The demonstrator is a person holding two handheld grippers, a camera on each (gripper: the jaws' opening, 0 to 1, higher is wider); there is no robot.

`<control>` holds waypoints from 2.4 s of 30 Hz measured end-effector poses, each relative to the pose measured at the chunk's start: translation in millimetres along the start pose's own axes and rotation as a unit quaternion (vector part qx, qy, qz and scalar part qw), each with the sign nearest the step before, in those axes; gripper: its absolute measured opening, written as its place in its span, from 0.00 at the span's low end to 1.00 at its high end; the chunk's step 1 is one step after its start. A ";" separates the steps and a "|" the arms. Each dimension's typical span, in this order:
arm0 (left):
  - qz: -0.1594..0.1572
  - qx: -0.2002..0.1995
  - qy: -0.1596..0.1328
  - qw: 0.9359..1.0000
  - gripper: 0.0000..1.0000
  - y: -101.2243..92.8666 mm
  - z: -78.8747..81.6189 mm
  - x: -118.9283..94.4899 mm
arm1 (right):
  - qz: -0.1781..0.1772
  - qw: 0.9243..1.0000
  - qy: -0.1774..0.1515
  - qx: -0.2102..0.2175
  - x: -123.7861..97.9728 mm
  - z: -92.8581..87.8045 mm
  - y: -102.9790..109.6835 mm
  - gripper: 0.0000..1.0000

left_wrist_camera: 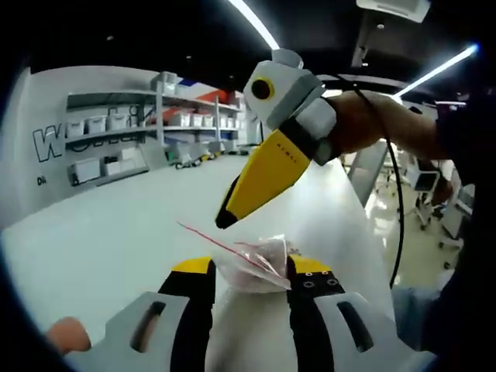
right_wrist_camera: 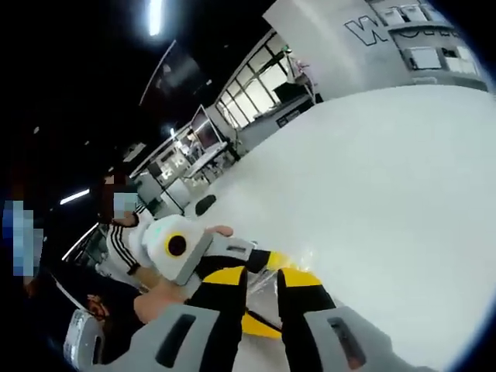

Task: Open the resealable bag by pulling the two sides of the seal apart until the entire bag opening is separated and visibly accessible.

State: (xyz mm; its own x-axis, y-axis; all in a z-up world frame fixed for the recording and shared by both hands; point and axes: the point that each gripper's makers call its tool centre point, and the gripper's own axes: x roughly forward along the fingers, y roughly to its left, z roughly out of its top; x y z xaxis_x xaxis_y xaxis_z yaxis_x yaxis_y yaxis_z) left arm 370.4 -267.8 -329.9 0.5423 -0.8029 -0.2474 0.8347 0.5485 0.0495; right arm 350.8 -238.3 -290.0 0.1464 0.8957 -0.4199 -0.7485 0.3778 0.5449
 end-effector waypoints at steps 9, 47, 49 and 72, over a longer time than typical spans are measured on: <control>0.000 0.008 0.002 1.000 0.36 -2.3 1.7 1.7 | -0.005 1.000 0.005 0.011 3.3 -3.5 -2.3 0.10; 0.009 0.042 0.016 0.999 0.36 -7.1 3.3 1.2 | -0.005 0.999 0.014 0.039 9.4 -5.3 -6.8 0.08; 0.010 0.042 0.017 0.999 0.36 -7.6 2.8 1.2 | -0.009 0.999 0.014 0.040 9.4 -4.9 -8.1 0.08; 0.005 0.040 0.009 0.999 0.36 -10.0 6.0 2.4 | -0.029 0.999 0.010 0.042 -1.3 2.0 -16.1 0.00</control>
State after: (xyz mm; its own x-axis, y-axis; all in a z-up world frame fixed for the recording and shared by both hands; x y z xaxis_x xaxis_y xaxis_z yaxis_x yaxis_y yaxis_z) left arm 364.0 -276.6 -325.2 0.5503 -0.7924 -0.2633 0.8341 0.5363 0.1292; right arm 364.0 -245.1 -296.7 0.1753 0.8671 -0.4662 -0.6814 0.4487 0.5782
